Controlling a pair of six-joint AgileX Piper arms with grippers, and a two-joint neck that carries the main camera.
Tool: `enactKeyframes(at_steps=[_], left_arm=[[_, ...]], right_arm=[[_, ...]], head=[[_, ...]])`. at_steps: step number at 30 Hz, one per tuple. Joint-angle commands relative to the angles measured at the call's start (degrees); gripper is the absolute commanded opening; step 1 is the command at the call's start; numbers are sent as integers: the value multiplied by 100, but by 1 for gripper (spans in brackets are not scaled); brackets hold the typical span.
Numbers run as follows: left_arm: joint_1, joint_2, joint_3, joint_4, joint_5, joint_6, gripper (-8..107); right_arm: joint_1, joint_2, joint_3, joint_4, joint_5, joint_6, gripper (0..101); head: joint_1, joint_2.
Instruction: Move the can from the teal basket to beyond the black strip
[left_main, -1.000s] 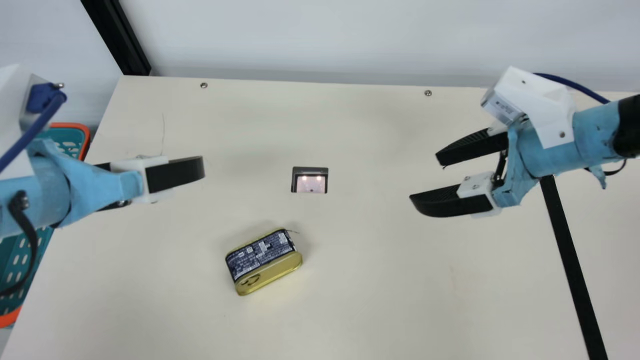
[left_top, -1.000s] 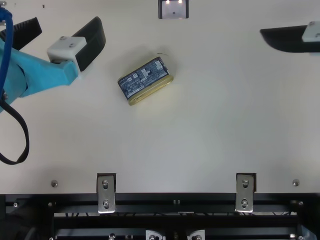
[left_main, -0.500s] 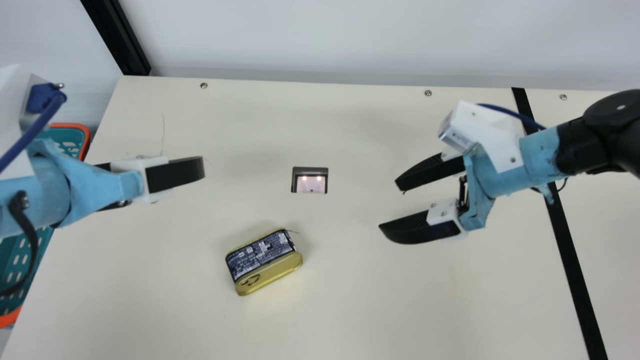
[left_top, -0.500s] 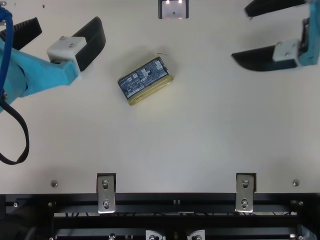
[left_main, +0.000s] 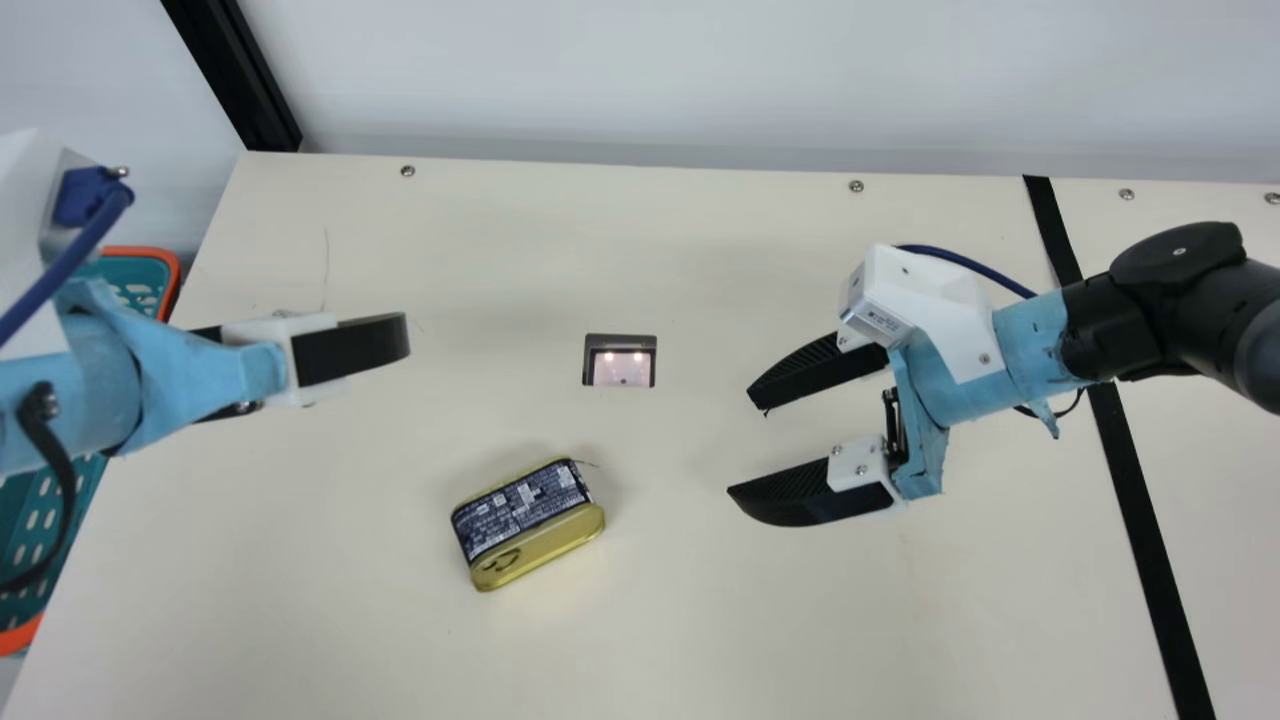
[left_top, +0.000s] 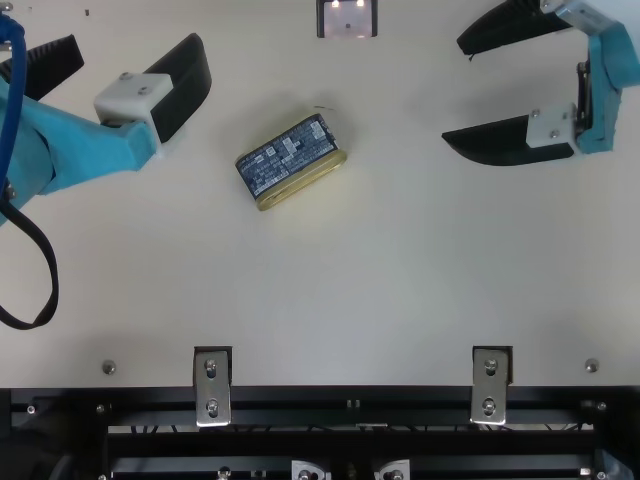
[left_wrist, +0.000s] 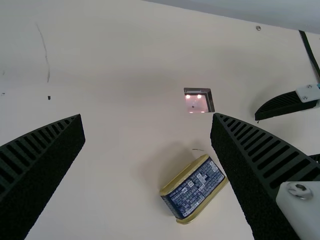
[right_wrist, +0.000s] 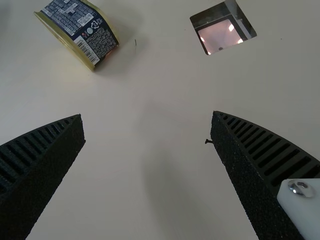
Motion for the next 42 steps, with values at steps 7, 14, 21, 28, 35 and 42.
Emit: enactKeyframes(at_steps=[7, 14, 21, 28, 35, 42], left_arm=[[0, 0, 0, 0, 0, 0, 90], [0, 0, 0, 0, 0, 0, 90], [0, 0, 0, 0, 0, 0, 90], [0, 0, 0, 0, 0, 0, 90], [0, 0, 0, 0, 0, 0, 90], [0, 0, 0, 0, 0, 0, 90]], right_arm=[[0, 0, 0, 0, 0, 0, 101], [0, 0, 0, 0, 0, 0, 101], [62, 7, -95, -13, 27, 89, 101], [123, 138, -150, 1, 27, -94, 101], [200, 275, -210, 218, 27, -463, 101], [205, 281, -200, 249, 36, -471, 101]], head=[[-46, -10], [-46, -10], [-46, -10], [-46, -10], [-46, -10], [-46, -10]])
